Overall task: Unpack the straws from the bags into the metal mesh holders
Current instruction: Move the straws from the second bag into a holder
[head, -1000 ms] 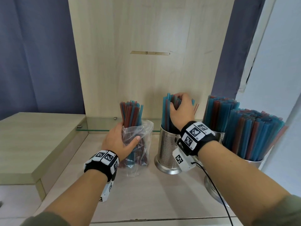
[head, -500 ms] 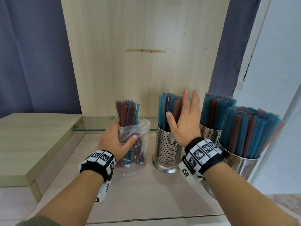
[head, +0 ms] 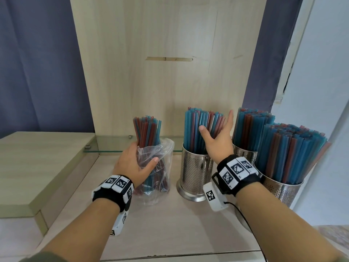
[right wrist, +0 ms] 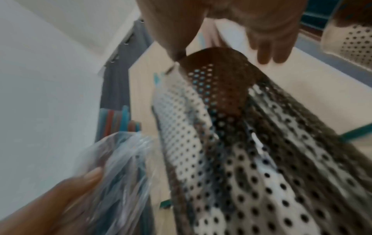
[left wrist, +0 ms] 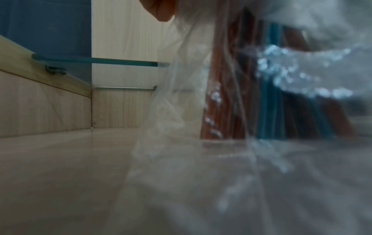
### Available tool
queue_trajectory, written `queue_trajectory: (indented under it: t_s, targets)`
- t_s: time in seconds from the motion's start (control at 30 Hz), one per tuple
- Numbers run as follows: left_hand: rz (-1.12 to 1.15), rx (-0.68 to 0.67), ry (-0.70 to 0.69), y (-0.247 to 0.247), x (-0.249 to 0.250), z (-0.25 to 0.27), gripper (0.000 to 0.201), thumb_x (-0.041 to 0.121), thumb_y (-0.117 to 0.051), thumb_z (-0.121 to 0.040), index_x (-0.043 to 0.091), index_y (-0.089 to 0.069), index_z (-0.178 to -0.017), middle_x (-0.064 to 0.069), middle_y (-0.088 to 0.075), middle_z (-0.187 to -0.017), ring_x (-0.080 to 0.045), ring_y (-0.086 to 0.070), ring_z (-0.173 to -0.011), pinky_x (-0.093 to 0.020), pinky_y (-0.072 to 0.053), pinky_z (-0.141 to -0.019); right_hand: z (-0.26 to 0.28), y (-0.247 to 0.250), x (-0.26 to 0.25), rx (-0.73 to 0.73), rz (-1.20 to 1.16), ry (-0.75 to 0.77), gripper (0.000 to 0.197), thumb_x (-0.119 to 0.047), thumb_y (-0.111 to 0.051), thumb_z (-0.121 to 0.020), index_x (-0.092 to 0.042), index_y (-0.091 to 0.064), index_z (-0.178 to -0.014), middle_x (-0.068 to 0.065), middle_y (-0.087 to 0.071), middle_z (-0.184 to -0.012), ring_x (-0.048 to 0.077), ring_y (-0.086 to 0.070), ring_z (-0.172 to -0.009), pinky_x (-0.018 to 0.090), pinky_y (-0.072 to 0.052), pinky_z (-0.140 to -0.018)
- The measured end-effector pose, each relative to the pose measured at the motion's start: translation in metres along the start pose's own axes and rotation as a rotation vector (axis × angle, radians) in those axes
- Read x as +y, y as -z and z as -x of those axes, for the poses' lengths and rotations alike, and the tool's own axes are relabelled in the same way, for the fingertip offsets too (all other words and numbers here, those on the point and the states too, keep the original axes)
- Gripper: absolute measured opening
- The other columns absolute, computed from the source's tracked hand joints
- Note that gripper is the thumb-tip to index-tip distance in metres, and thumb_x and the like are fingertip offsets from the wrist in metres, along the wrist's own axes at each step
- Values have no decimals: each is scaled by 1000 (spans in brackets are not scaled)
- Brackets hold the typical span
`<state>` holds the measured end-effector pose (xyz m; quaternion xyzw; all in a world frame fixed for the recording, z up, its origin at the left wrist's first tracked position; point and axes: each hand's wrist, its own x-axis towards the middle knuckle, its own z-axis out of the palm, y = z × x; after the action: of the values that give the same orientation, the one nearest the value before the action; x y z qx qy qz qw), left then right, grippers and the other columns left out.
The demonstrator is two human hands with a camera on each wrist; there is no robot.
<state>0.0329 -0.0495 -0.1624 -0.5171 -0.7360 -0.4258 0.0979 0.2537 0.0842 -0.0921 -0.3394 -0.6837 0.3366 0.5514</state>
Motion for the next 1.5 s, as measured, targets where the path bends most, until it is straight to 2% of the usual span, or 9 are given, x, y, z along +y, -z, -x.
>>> queue_trajectory:
  t_s: [0.13,0.23,0.43,0.6,0.8,0.9,1.07,1.2,1.5]
  targets:
    - [7,-3,-6,0,-1,-1,59,60,-63,-79,26,-46,-125,5,-62,-107,-18,-59,-94,-34,-50,-81,37,-5,-15,235,379,396,83,-39,-60,-90,-7,-18,-155,20,-25,-158,31,-24,-145,45,-16,-120]
    - [5,-4,-6,-1,-2,-1,61,61,-62,-79,26,-45,-126,5,-61,-107,-18,-58,-94,-34,-50,-80,57,-21,-21,146,573,569,78,-36,-64,-85,-3,-34,-148,23,-36,-150,35,-32,-139,46,-24,-115]
    - [-3,1,-10,0,0,-1,58,59,-64,-79,25,-46,-123,5,-61,-104,-18,-58,-90,-32,-48,-76,55,-34,-11,-158,779,478,68,-43,-56,-84,-4,-50,-139,15,-55,-133,33,-49,-125,49,-41,-104]
    - [3,-1,-9,0,-1,-1,57,59,-64,-79,25,-47,-122,4,-62,-105,-18,-59,-91,-33,-49,-77,57,-23,-20,-5,772,599,59,-43,-48,-82,-8,-63,-127,10,-63,-123,29,-58,-113,46,-47,-94]
    - [10,-2,-14,-2,-4,-1,62,64,-59,-76,28,-45,-125,5,-62,-108,-18,-59,-94,-34,-51,-79,55,-22,-8,-174,932,570,62,-43,-60,-79,-7,-61,-129,10,-64,-122,31,-62,-110,48,-48,-95]
    - [5,2,-16,-2,-1,-2,61,61,-62,-78,27,-46,-125,4,-62,-108,-19,-59,-94,-34,-50,-80,56,-13,-3,-79,847,638,57,-41,-60,-81,-11,-62,-129,7,-64,-121,26,-61,-111,47,-43,-99]
    - [-14,0,-11,-2,-2,-1,60,59,-63,-79,25,-46,-125,3,-62,-108,-18,-58,-93,-33,-48,-79,65,9,-1,193,639,360,83,-50,-67,-80,-13,-34,-146,15,-47,-140,32,-44,-128,53,-38,-103]
    - [-5,4,-16,-2,-3,-2,62,60,-63,-78,25,-45,-126,3,-62,-110,-20,-59,-96,-35,-50,-81,56,17,6,-84,556,-73,114,-69,-72,-70,-21,-10,-153,15,-37,-148,32,-39,-136,51,-38,-109]
    - [1,3,-24,-3,-6,-1,66,67,-57,-75,28,-43,-126,3,-62,-110,-20,-59,-96,-38,-52,-82,48,-2,32,-176,354,-105,102,-55,-88,-59,-22,-34,-138,-3,-58,-130,17,-57,-118,34,-51,-100]
